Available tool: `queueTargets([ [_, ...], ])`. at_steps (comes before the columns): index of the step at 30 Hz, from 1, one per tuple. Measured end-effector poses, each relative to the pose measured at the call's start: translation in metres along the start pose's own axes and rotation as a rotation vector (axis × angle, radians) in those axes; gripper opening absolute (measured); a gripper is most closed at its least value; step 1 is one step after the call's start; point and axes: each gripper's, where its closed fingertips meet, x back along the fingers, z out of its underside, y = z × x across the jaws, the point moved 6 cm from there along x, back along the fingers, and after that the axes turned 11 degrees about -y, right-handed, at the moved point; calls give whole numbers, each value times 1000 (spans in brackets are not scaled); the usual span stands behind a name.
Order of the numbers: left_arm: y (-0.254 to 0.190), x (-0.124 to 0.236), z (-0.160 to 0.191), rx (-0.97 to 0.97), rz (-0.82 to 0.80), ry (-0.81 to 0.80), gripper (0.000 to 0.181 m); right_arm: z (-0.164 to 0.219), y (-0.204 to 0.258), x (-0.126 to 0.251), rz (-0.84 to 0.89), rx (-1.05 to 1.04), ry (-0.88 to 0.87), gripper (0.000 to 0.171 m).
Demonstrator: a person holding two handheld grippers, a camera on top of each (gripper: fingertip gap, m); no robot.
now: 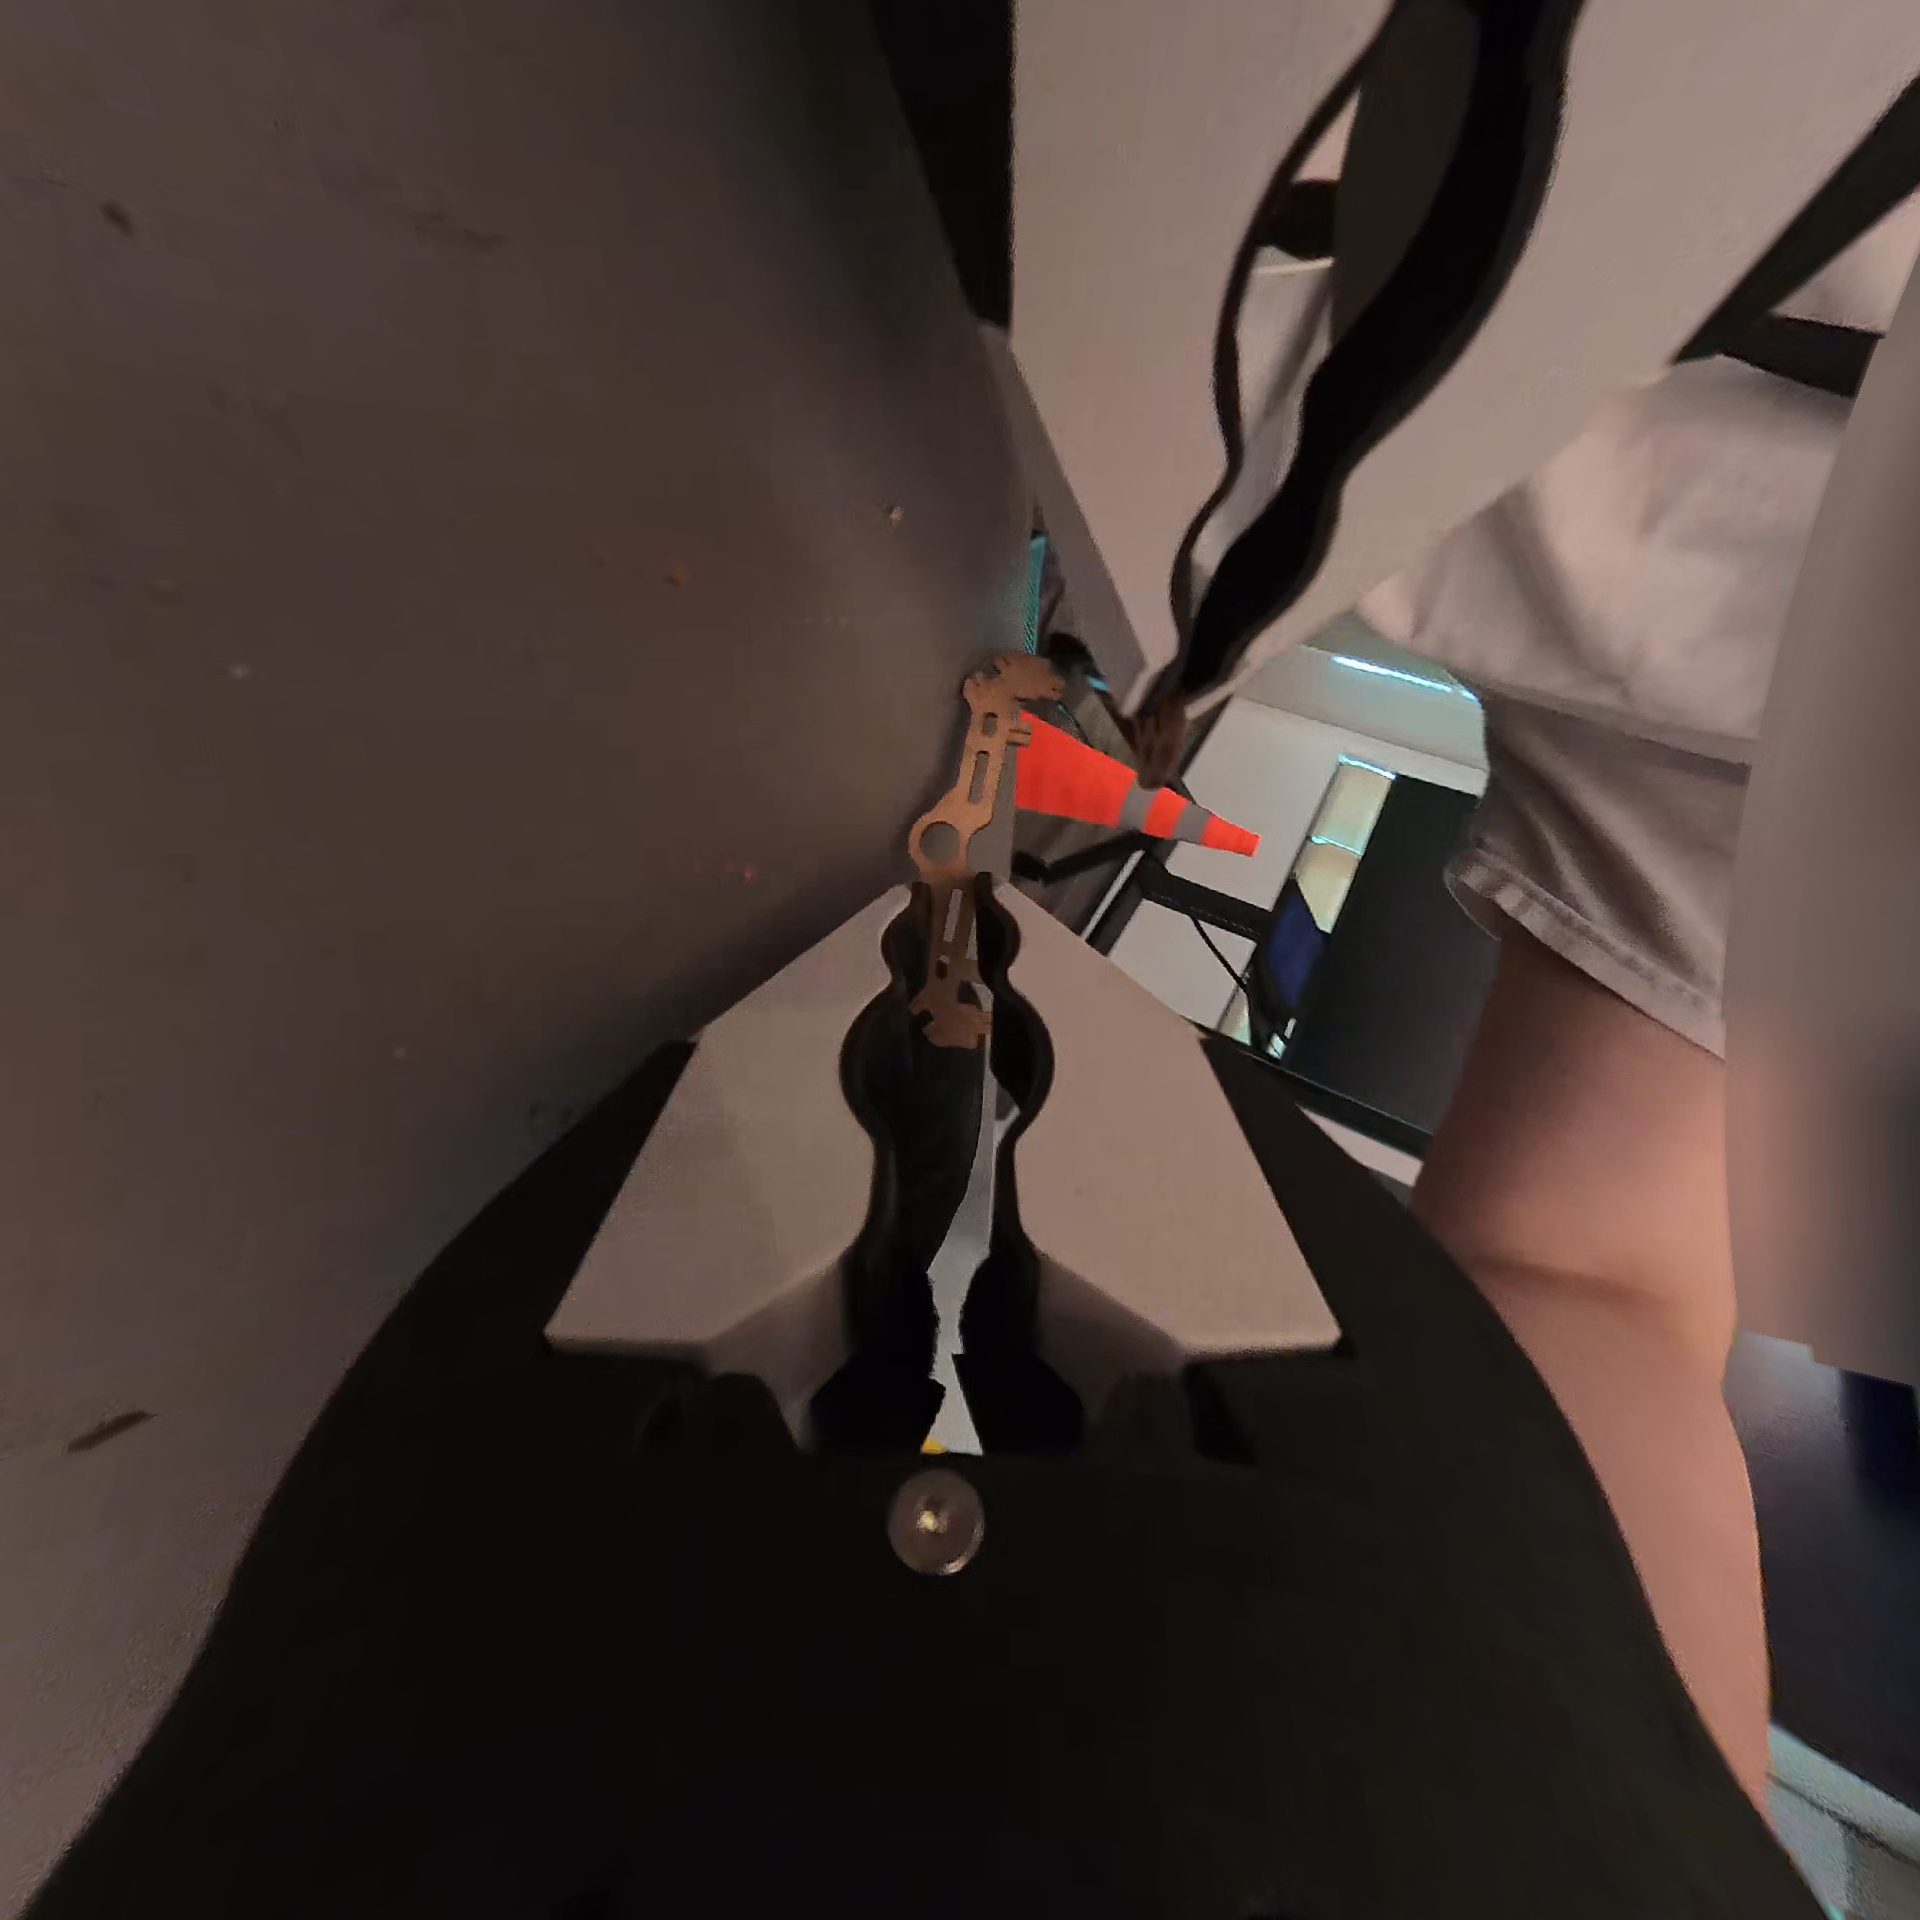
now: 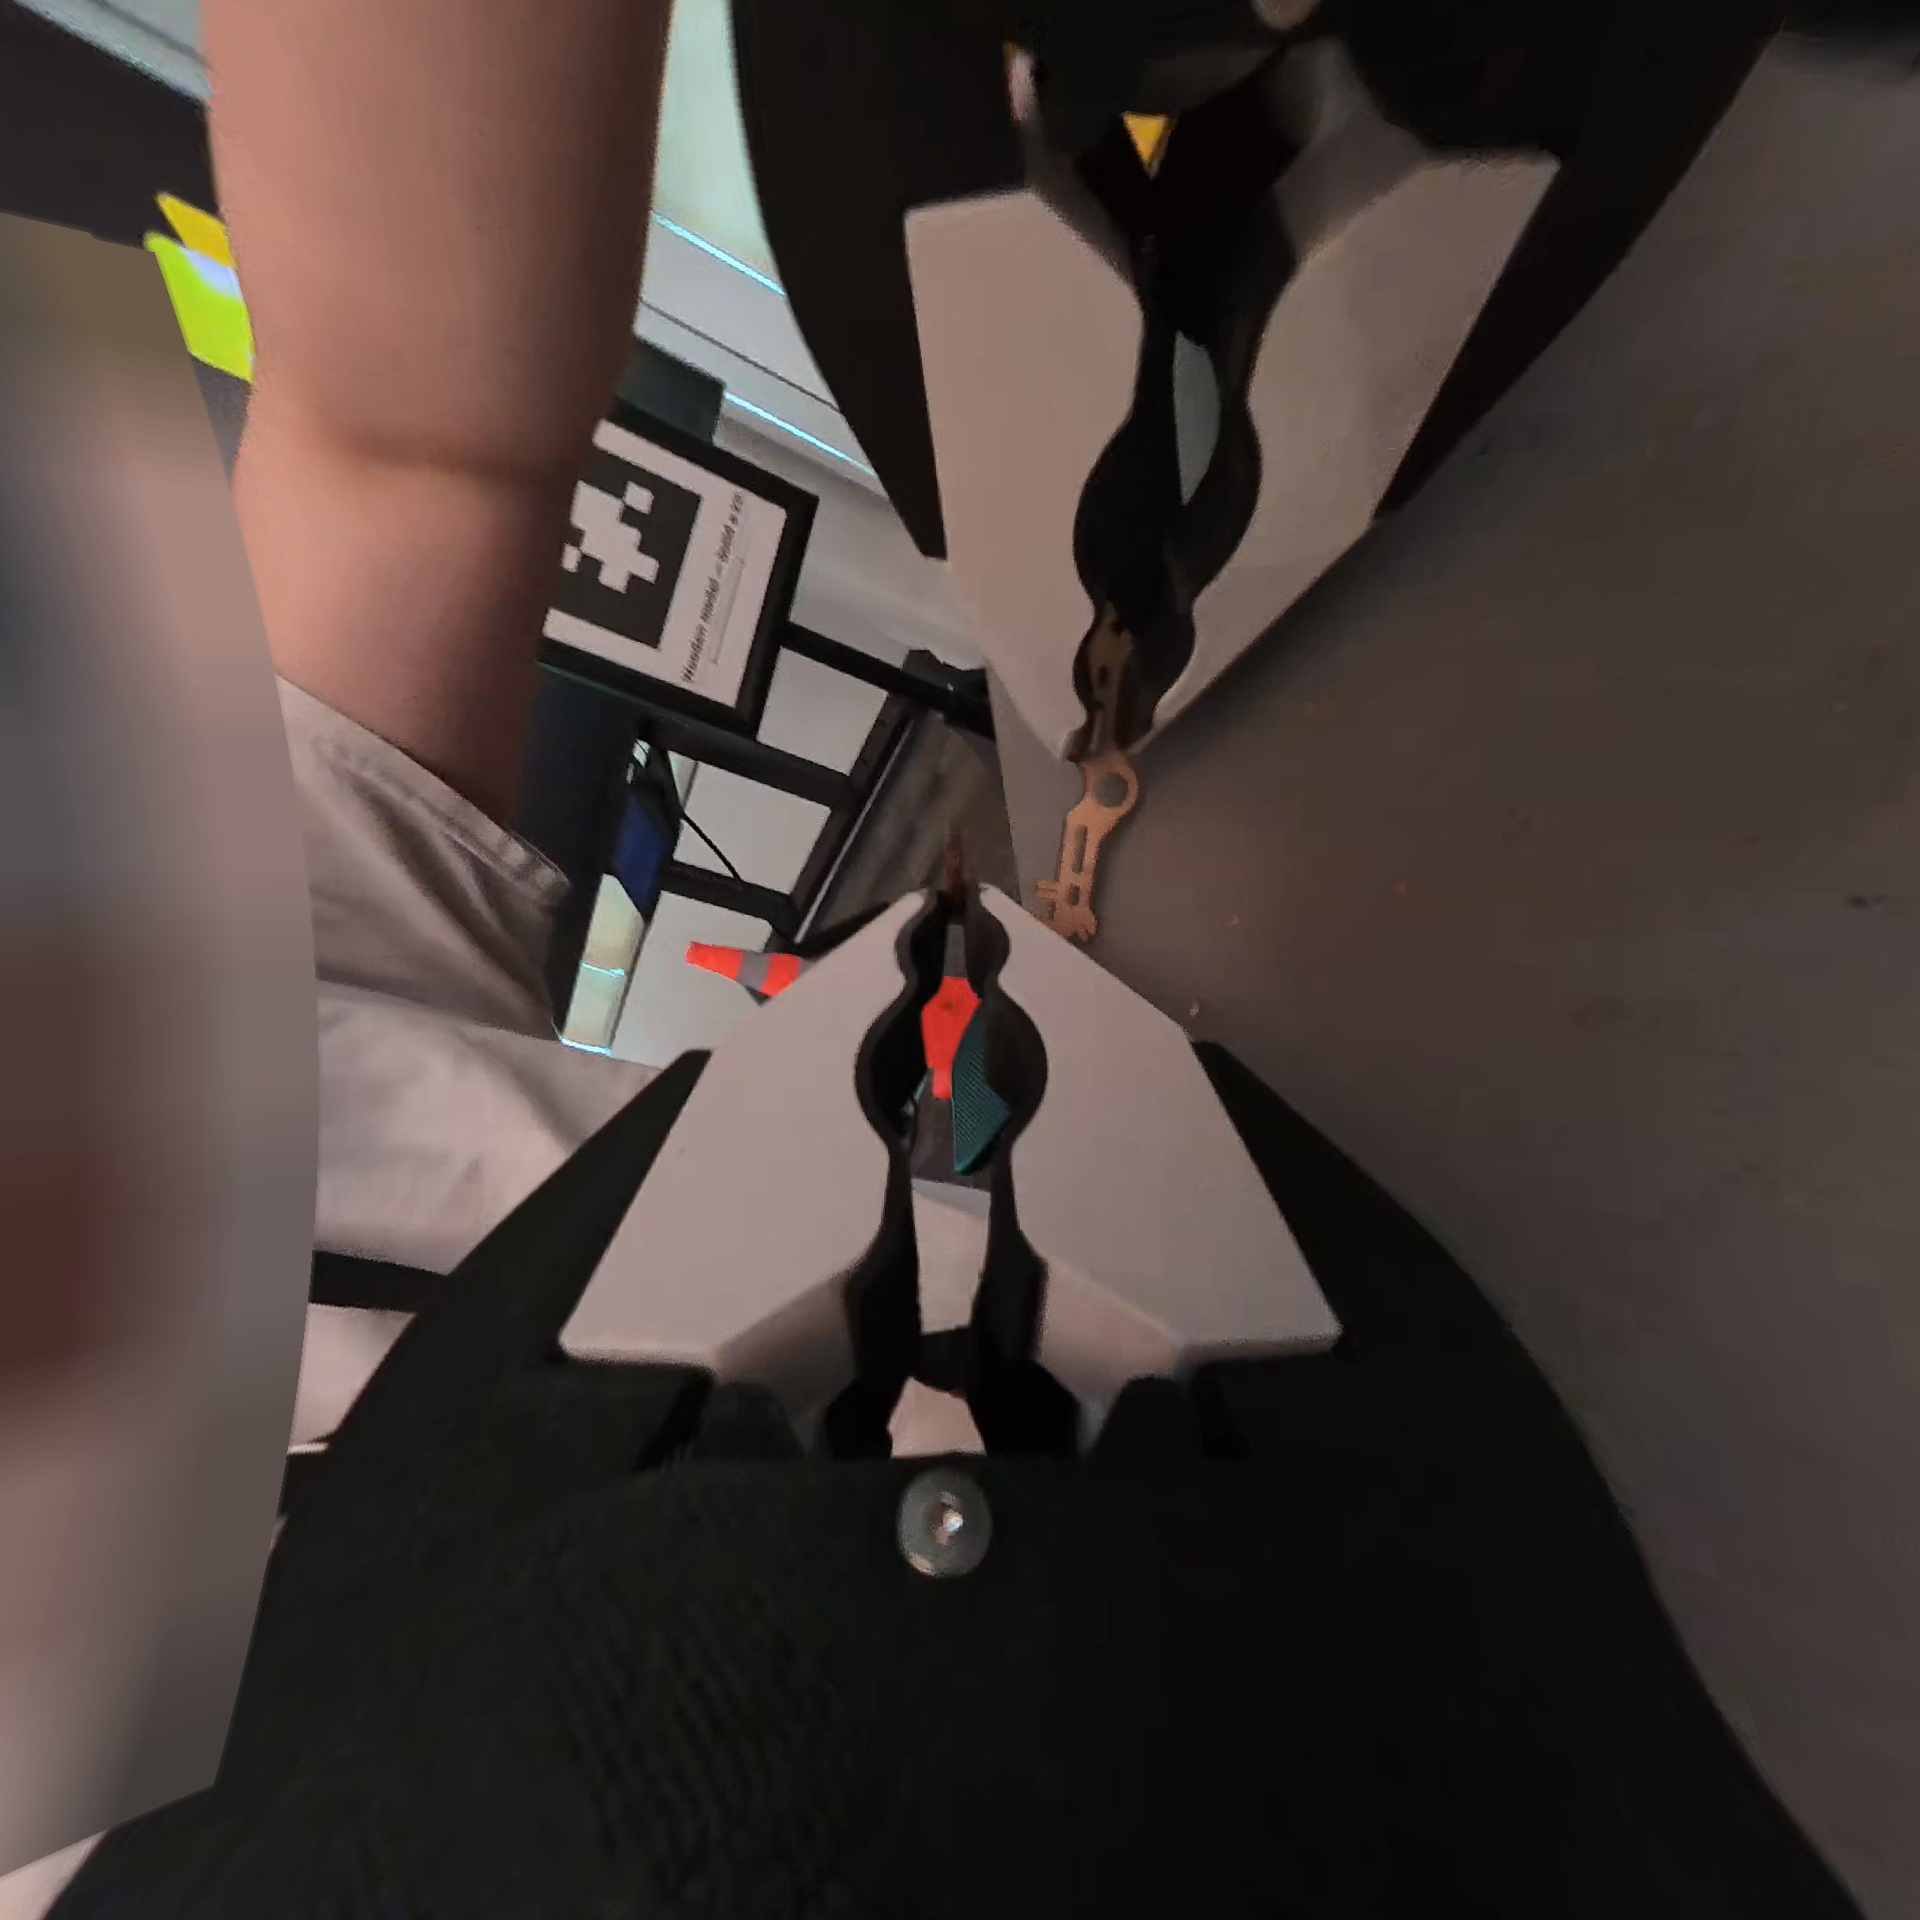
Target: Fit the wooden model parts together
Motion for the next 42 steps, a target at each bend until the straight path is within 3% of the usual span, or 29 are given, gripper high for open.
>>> queueTargets([
  [9,12,3,-6,-67,148,56,6,12,-6,-15,88,-42,-48,1],
  [23,14,6,-13,-169,162,178,7,10,-6,-9,108,-58,-210,1],
  [42,12,3,-23,-187,184,134,7,20,-6,-12,175,-37,-140,1],
])
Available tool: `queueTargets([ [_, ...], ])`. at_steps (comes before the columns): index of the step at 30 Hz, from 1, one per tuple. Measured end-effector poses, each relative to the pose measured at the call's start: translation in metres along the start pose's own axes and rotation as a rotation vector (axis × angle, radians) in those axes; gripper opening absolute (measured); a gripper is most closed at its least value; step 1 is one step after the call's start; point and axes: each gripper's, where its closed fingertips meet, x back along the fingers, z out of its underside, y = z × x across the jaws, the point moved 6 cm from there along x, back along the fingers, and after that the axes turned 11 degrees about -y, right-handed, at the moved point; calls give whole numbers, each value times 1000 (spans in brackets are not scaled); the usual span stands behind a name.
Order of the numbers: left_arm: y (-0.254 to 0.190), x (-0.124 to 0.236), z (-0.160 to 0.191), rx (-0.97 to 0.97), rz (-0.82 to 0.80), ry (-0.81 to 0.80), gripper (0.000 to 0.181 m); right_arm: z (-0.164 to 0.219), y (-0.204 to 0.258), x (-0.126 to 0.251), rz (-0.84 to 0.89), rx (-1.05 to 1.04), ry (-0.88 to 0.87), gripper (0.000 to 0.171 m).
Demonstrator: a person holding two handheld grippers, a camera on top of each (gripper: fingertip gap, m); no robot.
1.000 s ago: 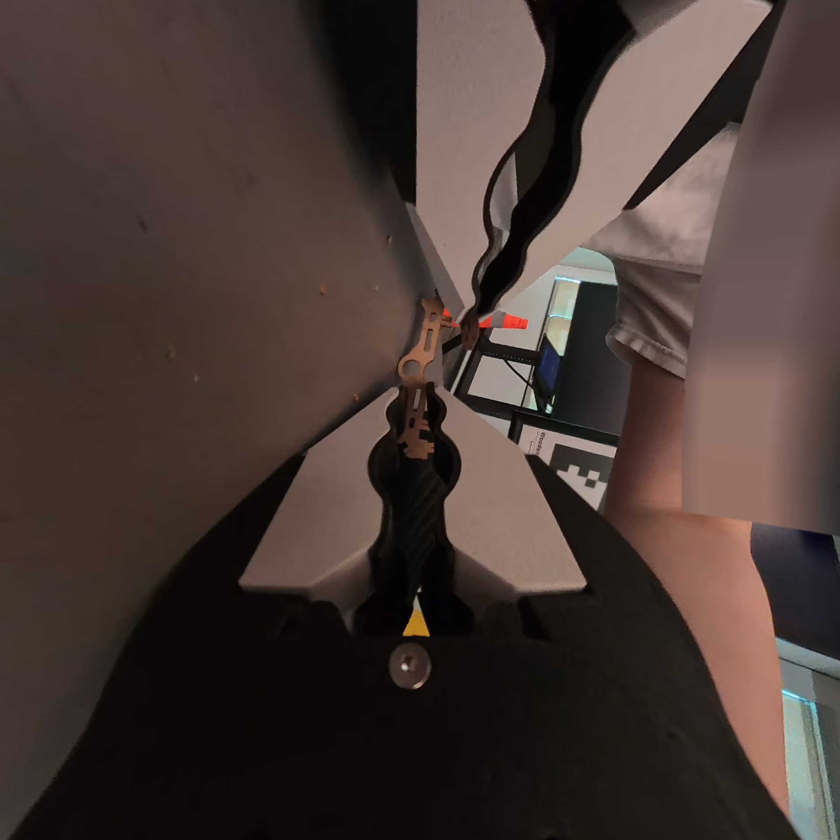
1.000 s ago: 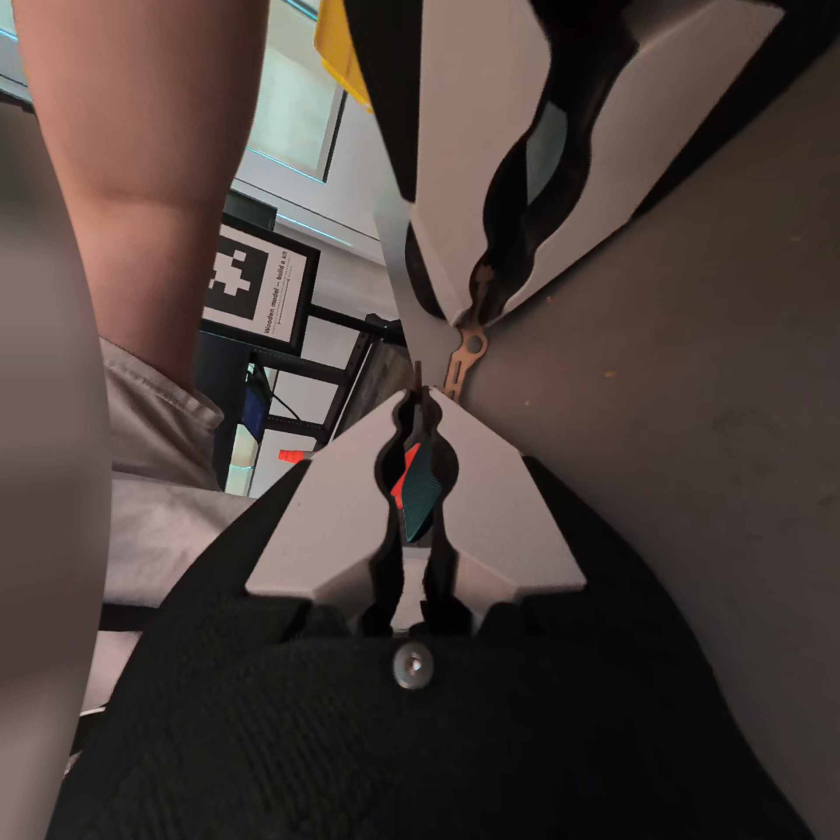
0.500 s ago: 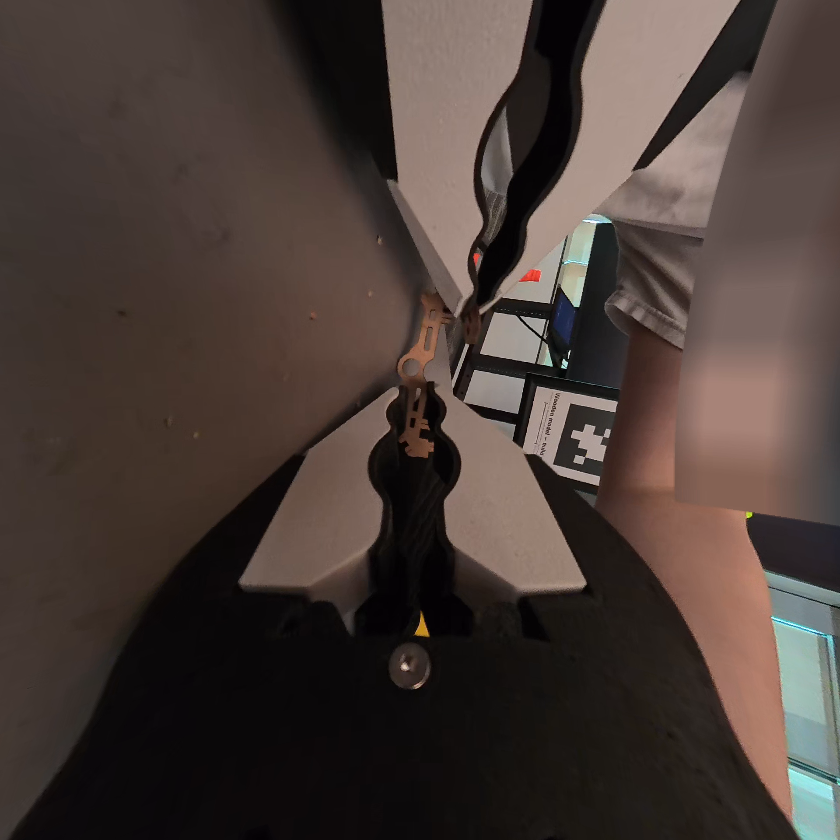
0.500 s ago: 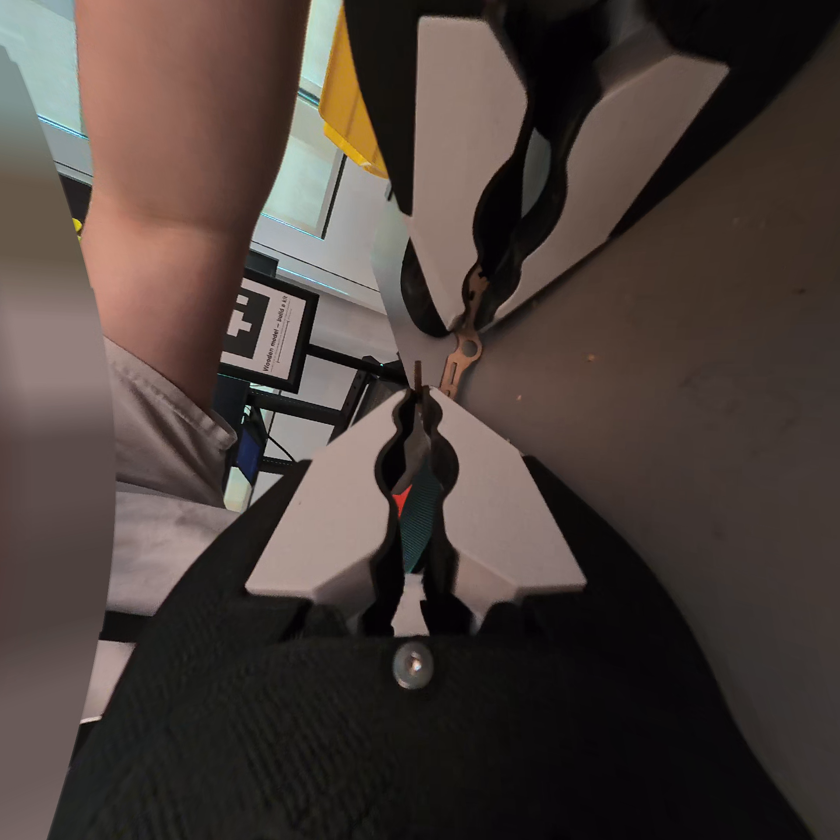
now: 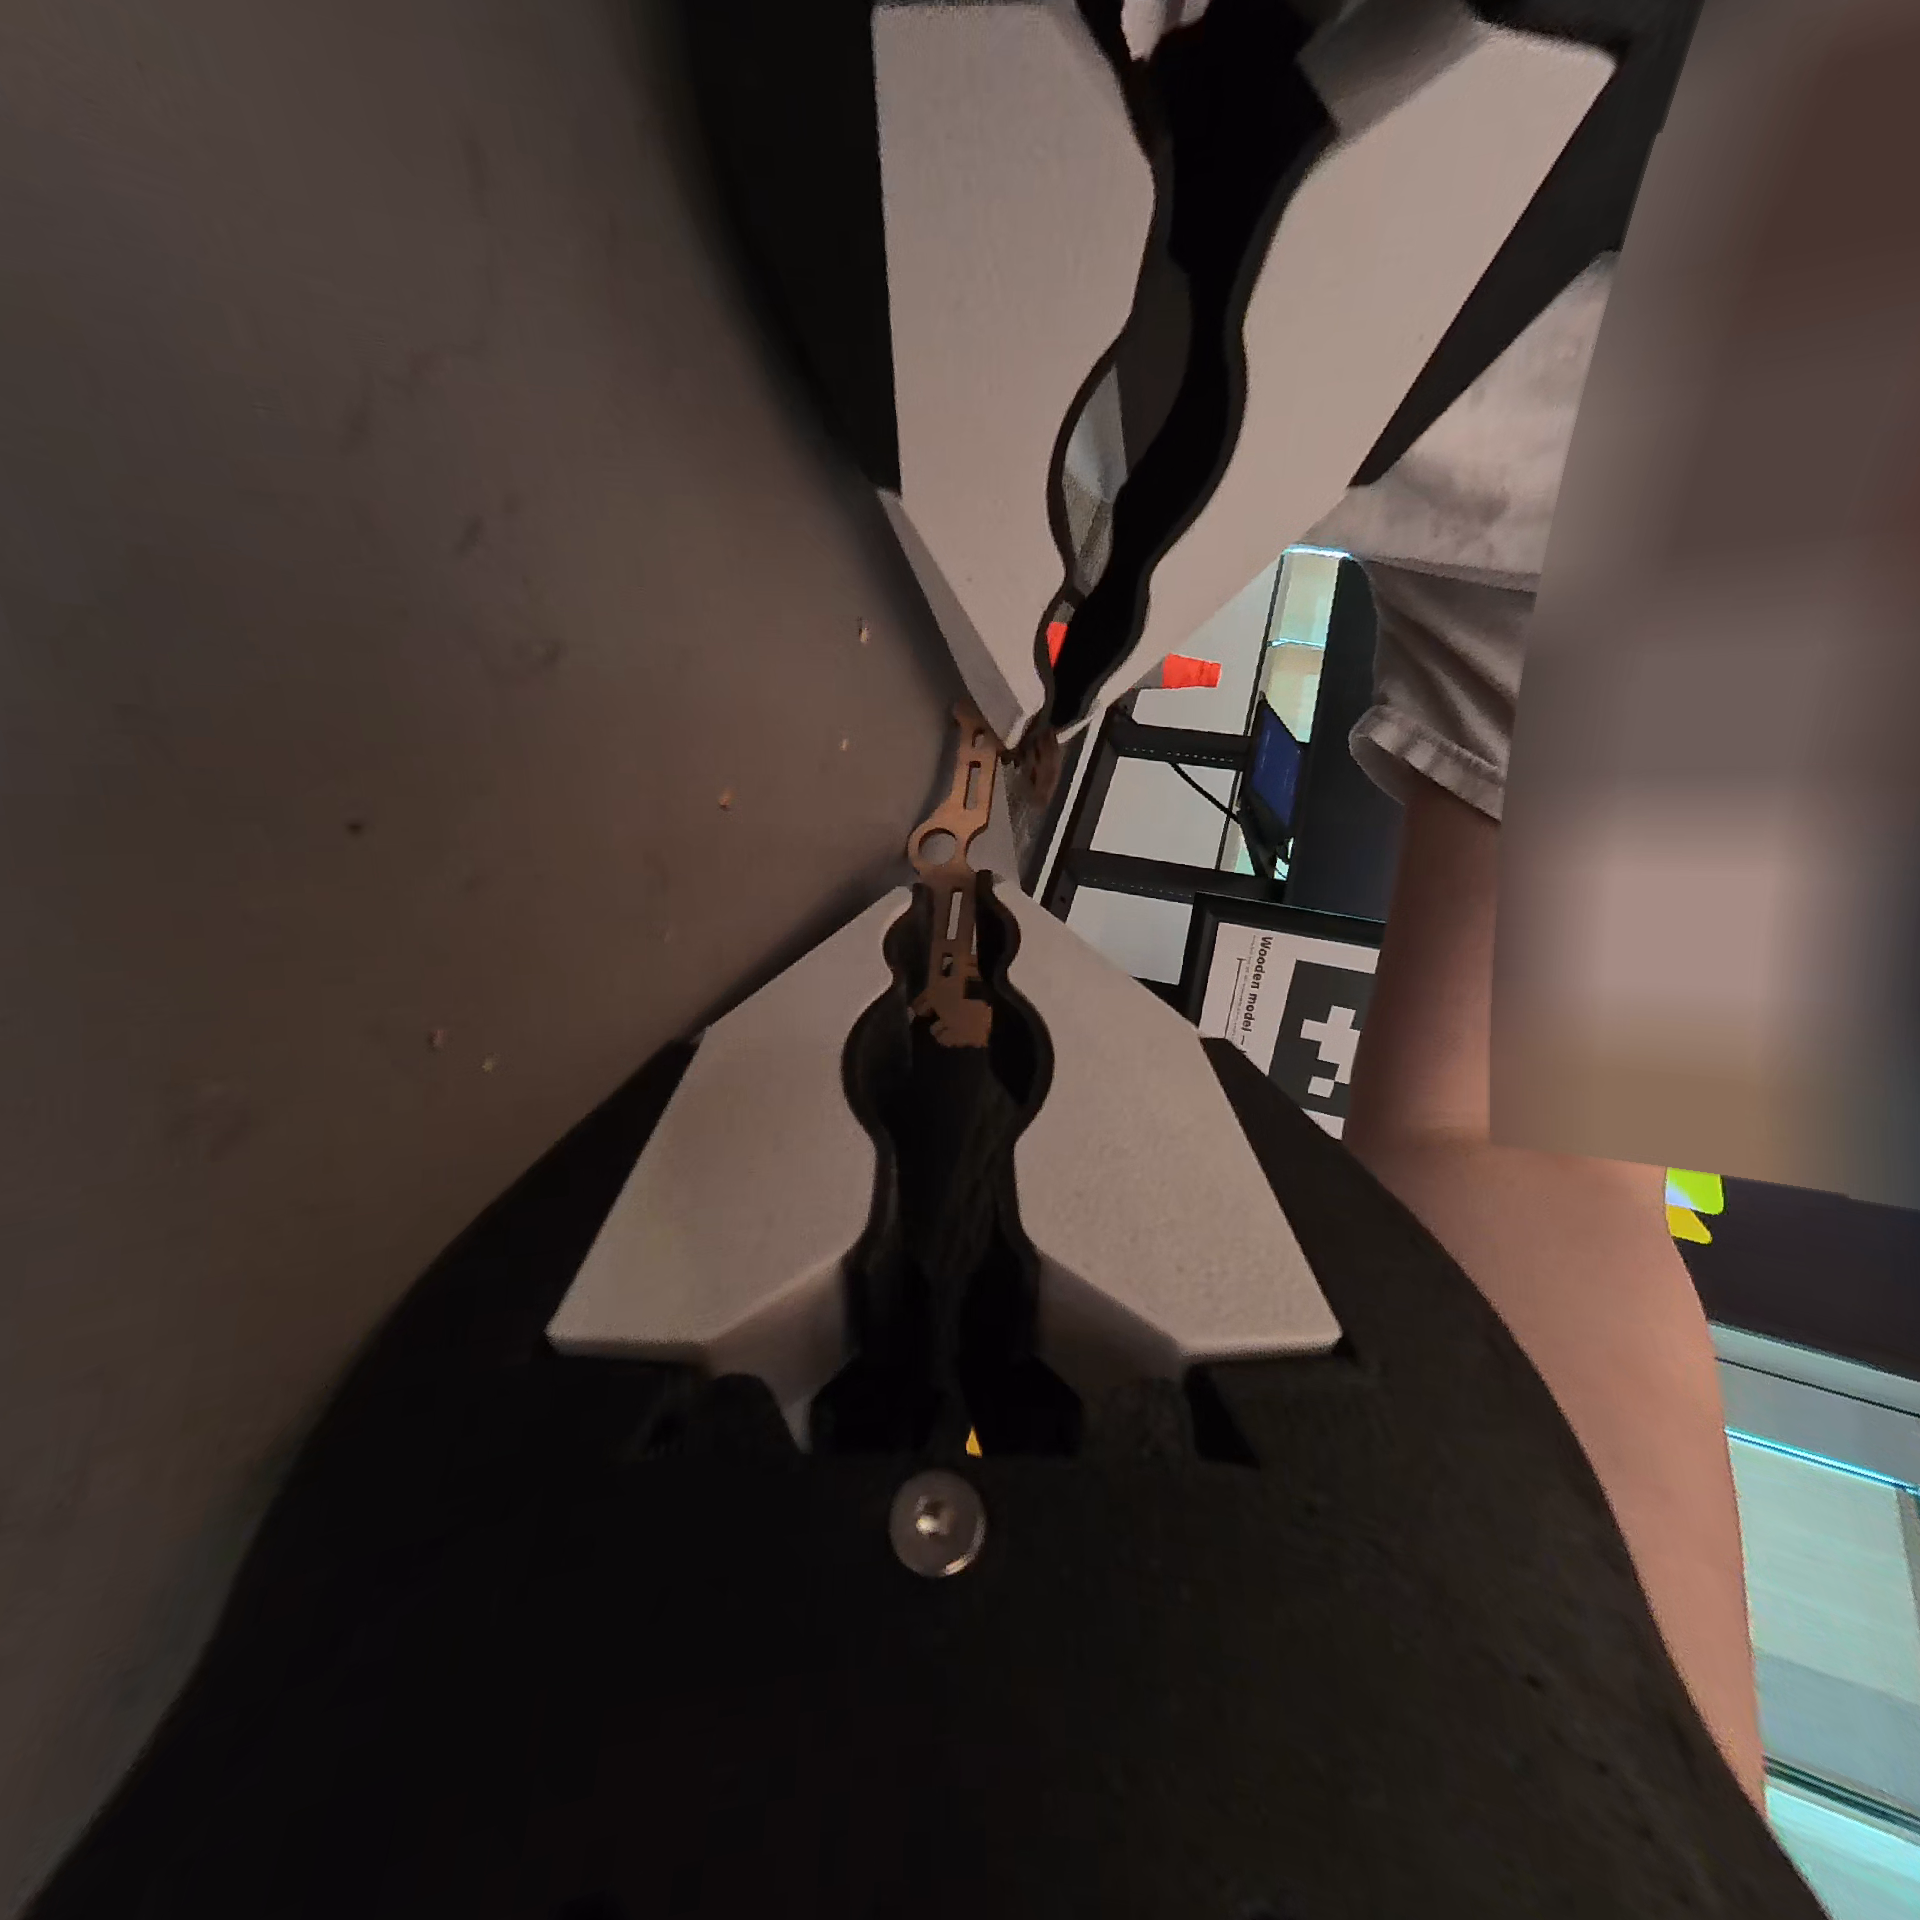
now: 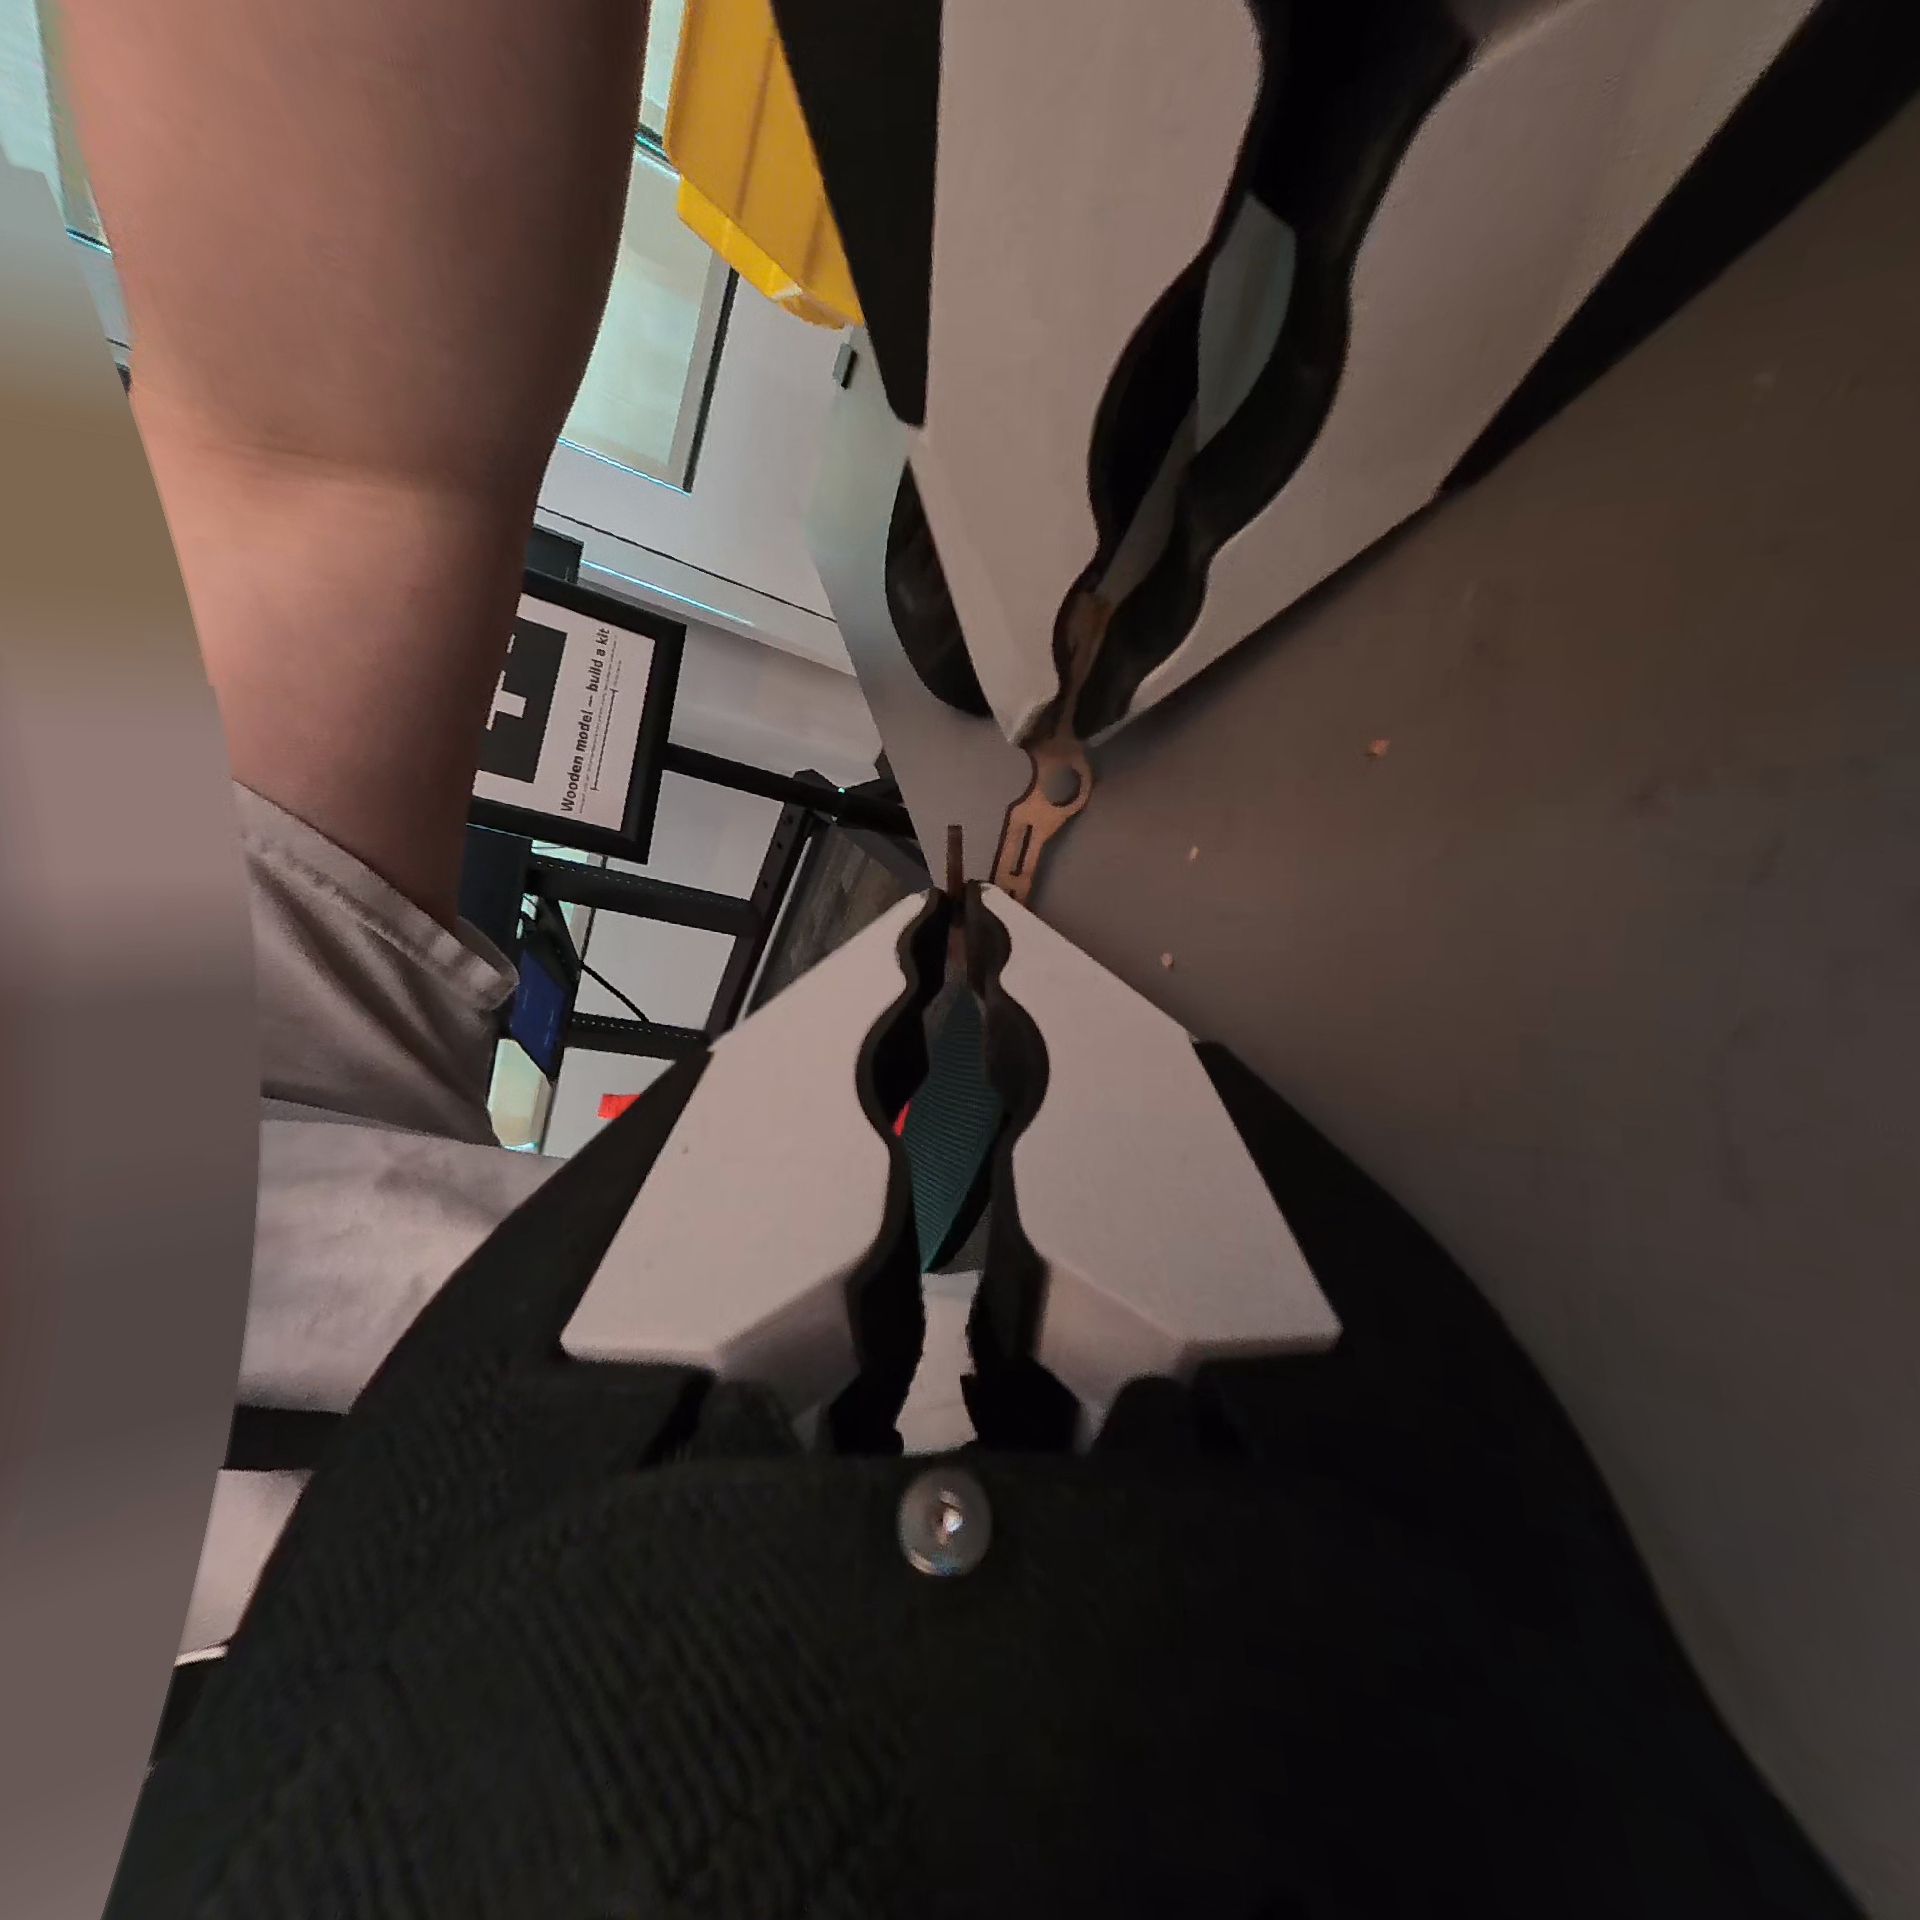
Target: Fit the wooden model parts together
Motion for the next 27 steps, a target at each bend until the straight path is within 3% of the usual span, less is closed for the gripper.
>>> queueTargets([
  [27,0,-2,-1,-14,5,29,6,1,-2,5,6,-65,-36,2],
])
